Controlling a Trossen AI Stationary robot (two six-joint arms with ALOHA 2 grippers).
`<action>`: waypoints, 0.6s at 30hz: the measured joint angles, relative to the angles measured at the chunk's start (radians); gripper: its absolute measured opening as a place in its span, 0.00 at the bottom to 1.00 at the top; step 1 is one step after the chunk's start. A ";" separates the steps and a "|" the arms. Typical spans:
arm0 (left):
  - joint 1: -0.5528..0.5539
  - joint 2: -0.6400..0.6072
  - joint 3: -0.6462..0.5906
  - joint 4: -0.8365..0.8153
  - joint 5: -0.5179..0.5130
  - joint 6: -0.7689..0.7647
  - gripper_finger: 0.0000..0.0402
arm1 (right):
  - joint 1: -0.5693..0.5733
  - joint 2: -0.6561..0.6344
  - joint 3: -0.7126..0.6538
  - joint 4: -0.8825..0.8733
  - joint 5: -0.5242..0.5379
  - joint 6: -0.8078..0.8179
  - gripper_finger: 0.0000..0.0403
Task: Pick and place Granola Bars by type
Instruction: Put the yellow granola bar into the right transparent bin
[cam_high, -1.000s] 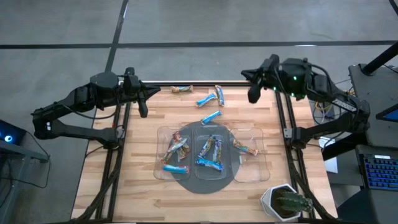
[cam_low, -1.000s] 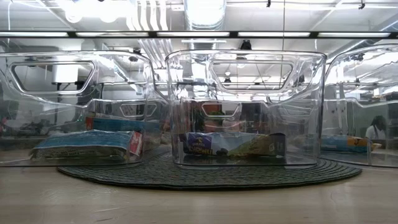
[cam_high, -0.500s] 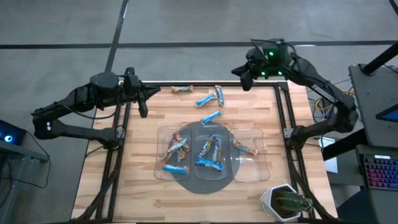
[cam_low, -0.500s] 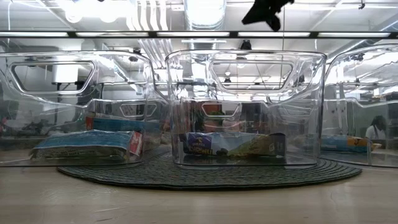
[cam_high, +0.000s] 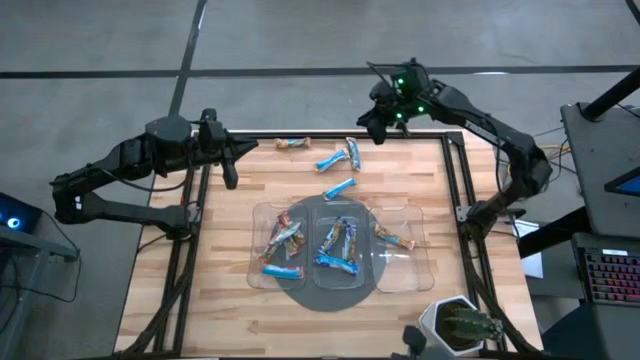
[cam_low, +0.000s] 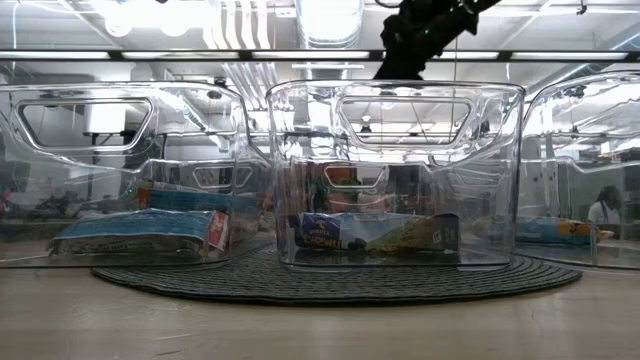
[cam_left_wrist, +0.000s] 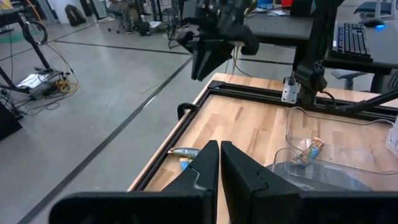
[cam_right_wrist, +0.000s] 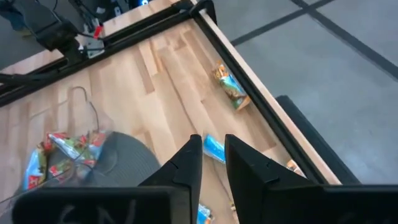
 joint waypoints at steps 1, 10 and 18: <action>0.000 0.000 0.000 -0.004 0.000 0.000 0.00 | 0.000 0.008 0.000 0.003 -0.001 -0.004 0.17; 0.015 0.000 0.000 0.008 -0.131 -0.043 0.00 | 0.001 0.010 -0.001 0.046 -0.012 -0.011 0.19; 0.237 0.039 0.028 0.045 0.012 0.029 0.00 | 0.002 -0.032 -0.001 0.075 -0.017 -0.011 0.15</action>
